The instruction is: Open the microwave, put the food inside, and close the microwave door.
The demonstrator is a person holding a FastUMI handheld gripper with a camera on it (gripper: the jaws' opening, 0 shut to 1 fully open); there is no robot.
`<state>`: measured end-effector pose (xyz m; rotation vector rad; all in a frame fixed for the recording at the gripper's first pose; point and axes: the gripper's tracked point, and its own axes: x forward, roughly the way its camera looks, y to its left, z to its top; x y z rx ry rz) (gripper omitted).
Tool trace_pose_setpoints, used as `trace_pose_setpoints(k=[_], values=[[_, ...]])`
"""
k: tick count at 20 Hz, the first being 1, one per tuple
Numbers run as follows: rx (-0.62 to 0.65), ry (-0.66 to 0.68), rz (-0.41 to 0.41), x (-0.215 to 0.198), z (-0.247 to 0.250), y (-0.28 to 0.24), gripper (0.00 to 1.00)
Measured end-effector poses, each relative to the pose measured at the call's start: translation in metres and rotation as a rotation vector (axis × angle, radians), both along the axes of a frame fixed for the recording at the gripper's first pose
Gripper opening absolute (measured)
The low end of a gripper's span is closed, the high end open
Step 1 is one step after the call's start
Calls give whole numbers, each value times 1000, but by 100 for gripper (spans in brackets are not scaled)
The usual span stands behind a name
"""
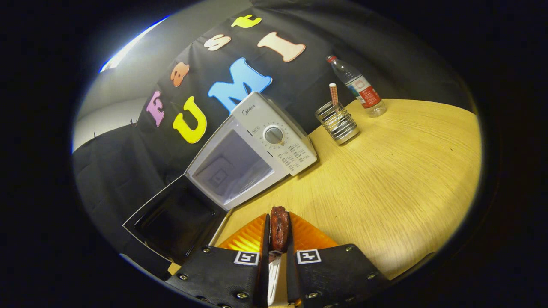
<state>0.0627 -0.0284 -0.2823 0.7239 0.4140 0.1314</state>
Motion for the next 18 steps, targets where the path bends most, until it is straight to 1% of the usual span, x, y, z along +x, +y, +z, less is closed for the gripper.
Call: trace_pose_setpoints(k=[1,3,6,11,15,18], values=[[-14,-10,-11,-3,4,-2,14],[-34,-23,-37,-3,11,-7,13],[-25,-27,-28,-5,25,-3,13],[-49,-51,-21,-10,50,4,13],[-67,-90,19,-5,80,33,13],[-84,-109,36,14,94,58,13]])
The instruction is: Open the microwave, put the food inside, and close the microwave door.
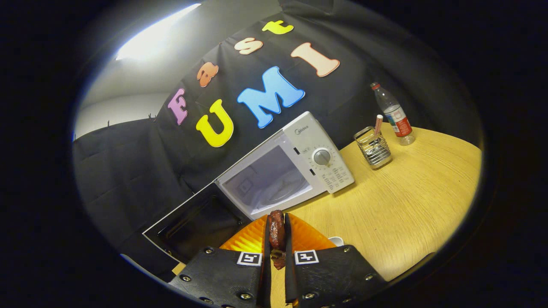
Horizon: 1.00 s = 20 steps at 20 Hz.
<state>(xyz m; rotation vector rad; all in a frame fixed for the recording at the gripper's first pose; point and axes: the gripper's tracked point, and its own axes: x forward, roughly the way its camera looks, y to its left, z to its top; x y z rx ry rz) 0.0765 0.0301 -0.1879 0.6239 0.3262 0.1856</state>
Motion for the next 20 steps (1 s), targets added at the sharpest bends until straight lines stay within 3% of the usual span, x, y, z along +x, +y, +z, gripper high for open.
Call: trace_pose_setpoints(k=[9,20], values=[[-186,-28,-15,84,13,76,13],[-317,-35,-83,230,-17,124,13]])
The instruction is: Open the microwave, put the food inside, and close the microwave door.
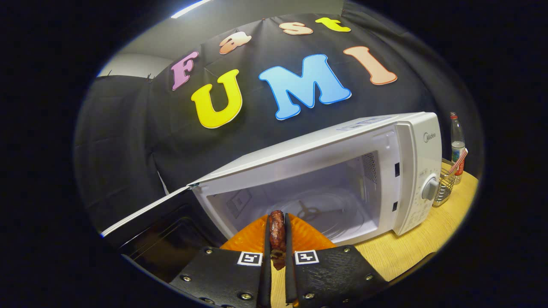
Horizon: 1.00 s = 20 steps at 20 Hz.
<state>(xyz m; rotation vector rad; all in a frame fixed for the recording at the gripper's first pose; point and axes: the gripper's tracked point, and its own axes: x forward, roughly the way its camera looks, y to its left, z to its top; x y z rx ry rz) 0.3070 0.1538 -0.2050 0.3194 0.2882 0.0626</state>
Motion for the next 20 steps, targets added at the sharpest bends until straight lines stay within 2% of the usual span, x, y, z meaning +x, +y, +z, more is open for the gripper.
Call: trace_pose_setpoints(k=[8,13,16,19,20], values=[[42,12,-30,64,-34,6,13],[20,-10,-42,82,-42,1,13],[3,-30,-98,95,-47,-8,13],[-74,-68,-140,103,-54,-18,27],[-72,-74,-139,103,-55,-19,28]])
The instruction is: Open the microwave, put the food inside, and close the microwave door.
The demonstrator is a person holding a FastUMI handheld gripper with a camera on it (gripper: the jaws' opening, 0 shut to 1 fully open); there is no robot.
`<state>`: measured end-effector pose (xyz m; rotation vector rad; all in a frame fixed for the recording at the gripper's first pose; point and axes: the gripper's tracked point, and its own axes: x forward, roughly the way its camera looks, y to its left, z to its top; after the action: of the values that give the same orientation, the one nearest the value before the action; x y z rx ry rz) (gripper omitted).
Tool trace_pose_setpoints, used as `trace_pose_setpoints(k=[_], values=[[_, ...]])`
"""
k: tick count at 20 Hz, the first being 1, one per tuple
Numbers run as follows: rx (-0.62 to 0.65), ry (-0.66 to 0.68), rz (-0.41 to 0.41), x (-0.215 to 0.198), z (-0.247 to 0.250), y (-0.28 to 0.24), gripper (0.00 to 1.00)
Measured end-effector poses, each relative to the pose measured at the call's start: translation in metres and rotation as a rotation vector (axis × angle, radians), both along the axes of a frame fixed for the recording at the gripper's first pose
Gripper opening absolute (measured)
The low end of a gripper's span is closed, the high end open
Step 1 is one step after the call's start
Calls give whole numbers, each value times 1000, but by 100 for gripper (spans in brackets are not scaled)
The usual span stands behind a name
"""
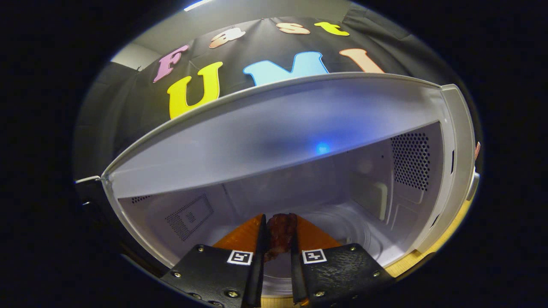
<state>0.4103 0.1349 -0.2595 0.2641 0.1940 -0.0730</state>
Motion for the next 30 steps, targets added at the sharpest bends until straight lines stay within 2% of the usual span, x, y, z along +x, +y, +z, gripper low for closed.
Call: trace_pose_setpoints(k=[2,3,5,7,9,10,11,12,14,20,22,24,26,30], values=[[-40,11,-47,1,-5,-9,31],[-68,27,-74,1,-11,-18,37],[-63,54,-74,4,-20,-26,48],[-86,57,-80,4,-24,-30,51],[-151,67,-134,0,-25,-44,58],[-175,74,-157,-1,-29,-50,66],[-189,78,-159,-2,-28,-51,84],[-193,91,-155,0,-32,-53,87],[-175,124,-126,-4,-36,-48,91],[-196,79,0,-29,2,-21,91],[-175,102,45,-42,9,-16,91],[-137,114,123,-70,23,2,92],[-153,90,205,-106,53,22,91],[-184,-88,390,-194,136,83,95]])
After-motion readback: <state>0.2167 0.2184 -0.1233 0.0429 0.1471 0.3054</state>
